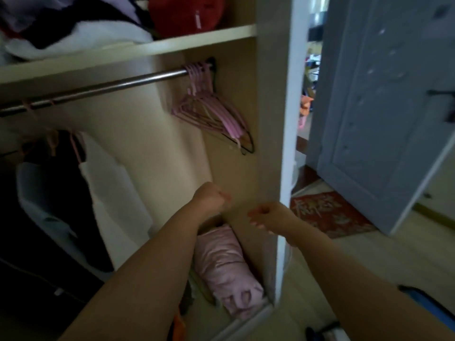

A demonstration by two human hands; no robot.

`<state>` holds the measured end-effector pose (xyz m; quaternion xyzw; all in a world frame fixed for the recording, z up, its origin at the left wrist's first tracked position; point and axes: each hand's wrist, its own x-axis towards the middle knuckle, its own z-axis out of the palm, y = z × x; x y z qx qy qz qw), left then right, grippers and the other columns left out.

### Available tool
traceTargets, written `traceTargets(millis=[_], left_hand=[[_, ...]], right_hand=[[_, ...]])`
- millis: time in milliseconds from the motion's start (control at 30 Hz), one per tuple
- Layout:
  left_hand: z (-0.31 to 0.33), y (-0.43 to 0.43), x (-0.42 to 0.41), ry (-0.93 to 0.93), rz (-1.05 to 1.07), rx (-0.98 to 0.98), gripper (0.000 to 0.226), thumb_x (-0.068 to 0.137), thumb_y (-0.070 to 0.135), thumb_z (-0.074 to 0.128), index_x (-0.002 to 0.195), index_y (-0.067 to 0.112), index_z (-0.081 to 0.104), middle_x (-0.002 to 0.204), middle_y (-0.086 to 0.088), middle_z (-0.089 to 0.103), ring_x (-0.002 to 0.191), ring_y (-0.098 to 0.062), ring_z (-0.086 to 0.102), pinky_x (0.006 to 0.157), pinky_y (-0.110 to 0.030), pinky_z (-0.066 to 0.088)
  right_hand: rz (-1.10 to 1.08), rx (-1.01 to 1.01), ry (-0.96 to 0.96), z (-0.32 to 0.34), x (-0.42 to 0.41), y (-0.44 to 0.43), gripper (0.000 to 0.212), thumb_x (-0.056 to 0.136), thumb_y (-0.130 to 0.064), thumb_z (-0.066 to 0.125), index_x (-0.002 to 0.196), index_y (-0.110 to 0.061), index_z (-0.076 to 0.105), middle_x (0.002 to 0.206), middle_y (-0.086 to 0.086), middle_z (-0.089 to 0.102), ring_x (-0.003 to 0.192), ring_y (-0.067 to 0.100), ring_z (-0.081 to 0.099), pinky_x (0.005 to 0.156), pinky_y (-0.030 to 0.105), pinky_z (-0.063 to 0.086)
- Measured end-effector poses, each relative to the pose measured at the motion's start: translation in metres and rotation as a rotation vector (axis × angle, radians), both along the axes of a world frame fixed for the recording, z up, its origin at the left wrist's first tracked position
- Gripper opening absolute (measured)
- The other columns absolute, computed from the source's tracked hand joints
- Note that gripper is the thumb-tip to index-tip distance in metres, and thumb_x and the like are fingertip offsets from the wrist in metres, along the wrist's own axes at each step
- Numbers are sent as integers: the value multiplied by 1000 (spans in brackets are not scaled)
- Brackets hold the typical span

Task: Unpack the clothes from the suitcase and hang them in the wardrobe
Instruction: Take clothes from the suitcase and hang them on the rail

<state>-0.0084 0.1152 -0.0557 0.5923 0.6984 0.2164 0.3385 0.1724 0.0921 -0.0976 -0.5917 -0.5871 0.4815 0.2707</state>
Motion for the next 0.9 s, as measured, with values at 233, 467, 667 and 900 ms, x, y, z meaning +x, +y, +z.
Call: traceTargets(millis=[233,467,667,900], left_hand=[[-58,-32,100,18,-218,-238,22,85,1,64,64,9,63,60,-7,63,50,-12,51,49,-19,40],[-85,-51,196,-60,-334,-205,12,76,14,71,66,20,69,81,-10,68,85,-30,67,81,-37,57],[-116,-59,250,-56,-468,-244,24,92,22,60,68,19,60,71,1,60,71,-15,56,64,-24,46],[-184,-62,294,36,-663,-341,15,90,22,59,88,10,68,88,-6,69,88,-23,63,74,-26,46]], right_hand=[[-209,-38,-76,-38,112,-55,15,85,-10,61,76,-17,72,86,12,72,75,21,65,66,29,53],[-548,-184,-123,-72,219,-95,15,90,-17,58,82,-22,70,77,-3,66,73,17,61,61,27,50],[-843,-275,-66,-107,274,-142,16,91,-9,54,86,-15,68,74,0,62,70,19,57,59,27,47],[-1095,-428,-14,-158,300,-186,12,85,-11,60,87,-8,71,86,11,68,82,27,62,74,34,54]])
